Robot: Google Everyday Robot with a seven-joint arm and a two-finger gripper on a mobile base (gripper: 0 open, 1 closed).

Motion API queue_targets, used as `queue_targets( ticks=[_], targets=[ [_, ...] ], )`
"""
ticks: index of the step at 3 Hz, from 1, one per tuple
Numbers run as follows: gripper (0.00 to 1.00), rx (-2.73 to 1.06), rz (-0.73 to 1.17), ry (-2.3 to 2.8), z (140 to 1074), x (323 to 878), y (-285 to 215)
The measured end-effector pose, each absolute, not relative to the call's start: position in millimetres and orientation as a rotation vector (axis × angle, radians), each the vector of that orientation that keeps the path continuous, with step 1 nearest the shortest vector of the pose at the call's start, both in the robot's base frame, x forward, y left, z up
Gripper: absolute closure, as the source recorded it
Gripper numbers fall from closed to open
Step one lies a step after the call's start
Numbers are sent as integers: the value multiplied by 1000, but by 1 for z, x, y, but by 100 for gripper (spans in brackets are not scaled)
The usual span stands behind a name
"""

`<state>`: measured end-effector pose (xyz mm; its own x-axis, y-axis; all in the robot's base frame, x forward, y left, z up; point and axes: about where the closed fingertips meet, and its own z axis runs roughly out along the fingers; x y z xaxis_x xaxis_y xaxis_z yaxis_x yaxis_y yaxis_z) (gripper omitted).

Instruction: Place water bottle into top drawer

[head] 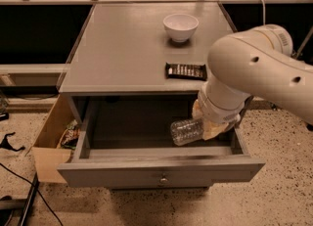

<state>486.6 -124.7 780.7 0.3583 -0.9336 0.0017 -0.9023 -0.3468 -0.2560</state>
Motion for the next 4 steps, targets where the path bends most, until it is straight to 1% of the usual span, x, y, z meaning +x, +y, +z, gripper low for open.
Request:
queue_targets(
  ticks=[1,4],
  targets=[
    [100,-2359,-258,1520,763,495,-120],
    [100,-2381,-214,1421,736,519,-96]
  ],
)
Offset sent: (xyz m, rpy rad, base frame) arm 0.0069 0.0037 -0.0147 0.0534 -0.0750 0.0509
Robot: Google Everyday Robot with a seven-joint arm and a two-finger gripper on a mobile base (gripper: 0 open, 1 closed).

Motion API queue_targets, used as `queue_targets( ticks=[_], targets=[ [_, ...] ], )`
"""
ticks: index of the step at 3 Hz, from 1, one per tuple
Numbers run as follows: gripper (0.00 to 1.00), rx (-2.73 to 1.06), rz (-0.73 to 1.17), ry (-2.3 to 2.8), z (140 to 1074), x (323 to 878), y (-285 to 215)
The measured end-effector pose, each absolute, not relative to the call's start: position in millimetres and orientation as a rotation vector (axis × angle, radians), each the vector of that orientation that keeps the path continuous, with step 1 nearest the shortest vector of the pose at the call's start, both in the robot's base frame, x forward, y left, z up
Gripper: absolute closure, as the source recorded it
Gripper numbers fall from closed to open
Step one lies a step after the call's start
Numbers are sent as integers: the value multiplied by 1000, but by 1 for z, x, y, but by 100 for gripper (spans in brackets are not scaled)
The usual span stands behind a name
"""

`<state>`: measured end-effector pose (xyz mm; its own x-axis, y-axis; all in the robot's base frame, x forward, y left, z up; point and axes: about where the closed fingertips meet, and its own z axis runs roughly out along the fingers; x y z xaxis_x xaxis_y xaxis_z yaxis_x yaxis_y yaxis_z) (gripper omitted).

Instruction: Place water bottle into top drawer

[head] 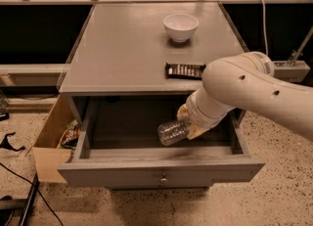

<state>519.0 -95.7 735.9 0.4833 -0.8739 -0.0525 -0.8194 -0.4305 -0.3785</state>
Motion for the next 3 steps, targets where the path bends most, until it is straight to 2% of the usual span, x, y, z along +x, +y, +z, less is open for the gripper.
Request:
queue_targets(
  ticks=[3],
  targets=[
    [100,-2308,-241,1297,692,548,-92]
  ],
)
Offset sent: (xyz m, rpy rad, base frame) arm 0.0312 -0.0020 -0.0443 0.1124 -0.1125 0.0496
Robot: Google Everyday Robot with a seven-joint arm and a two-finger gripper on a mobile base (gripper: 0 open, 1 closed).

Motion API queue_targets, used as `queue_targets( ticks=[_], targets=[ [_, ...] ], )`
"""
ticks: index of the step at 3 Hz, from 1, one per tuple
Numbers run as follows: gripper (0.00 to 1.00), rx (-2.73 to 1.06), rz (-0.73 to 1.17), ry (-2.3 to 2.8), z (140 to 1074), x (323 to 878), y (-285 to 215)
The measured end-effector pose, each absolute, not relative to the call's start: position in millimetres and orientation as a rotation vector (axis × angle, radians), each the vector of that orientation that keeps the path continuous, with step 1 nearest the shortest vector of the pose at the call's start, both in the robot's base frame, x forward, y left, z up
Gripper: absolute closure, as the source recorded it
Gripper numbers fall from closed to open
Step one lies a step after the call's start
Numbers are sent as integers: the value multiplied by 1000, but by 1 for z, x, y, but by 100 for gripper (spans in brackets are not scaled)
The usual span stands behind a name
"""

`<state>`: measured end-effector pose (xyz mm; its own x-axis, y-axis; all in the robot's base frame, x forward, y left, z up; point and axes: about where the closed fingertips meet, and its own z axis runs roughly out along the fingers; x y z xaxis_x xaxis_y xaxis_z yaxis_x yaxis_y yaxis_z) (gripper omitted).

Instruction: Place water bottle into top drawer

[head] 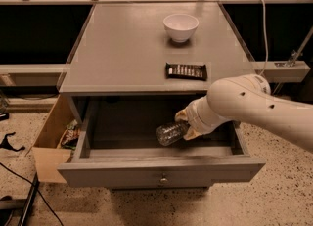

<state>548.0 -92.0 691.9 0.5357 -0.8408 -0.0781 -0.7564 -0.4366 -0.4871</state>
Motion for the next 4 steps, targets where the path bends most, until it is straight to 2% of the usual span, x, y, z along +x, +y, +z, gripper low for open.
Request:
queue_targets(
  ticks=[4],
  targets=[
    [100,-2385,-253,1309,643,569,-93]
  ],
)
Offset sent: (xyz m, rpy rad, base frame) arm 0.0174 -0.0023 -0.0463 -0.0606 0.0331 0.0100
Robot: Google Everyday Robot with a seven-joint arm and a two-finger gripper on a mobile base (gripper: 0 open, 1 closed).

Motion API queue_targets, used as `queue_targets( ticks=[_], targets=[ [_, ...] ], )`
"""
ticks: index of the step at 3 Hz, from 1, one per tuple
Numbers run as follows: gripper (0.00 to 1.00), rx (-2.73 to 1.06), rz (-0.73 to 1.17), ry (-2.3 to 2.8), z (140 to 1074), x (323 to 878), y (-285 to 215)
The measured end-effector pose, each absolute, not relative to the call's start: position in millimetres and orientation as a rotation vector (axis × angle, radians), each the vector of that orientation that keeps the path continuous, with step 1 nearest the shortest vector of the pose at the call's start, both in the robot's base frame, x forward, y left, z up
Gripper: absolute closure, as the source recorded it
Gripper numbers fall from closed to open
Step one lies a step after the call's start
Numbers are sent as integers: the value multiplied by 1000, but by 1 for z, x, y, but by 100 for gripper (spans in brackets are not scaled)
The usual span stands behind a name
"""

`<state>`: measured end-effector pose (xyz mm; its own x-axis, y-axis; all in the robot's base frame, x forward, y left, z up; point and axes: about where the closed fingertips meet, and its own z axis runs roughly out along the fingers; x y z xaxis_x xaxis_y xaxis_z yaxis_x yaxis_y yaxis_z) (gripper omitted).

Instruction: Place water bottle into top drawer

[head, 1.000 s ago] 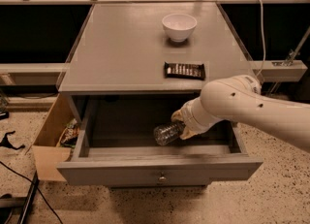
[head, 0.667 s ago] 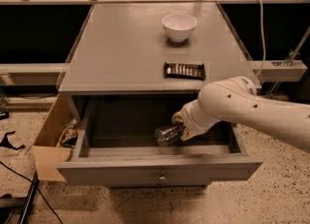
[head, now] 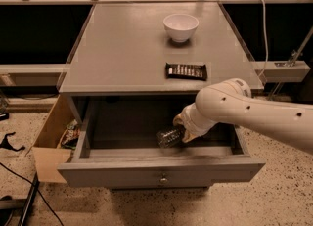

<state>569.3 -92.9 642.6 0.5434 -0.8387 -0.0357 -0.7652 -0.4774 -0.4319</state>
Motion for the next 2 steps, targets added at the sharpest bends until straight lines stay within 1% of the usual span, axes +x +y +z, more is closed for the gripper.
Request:
queue_targets(
  ticks=[1,2],
  targets=[
    [100,-2395,-256,1318,635,577,-92],
    [82,-2395,-256,1318,634,577,-92]
  ],
)
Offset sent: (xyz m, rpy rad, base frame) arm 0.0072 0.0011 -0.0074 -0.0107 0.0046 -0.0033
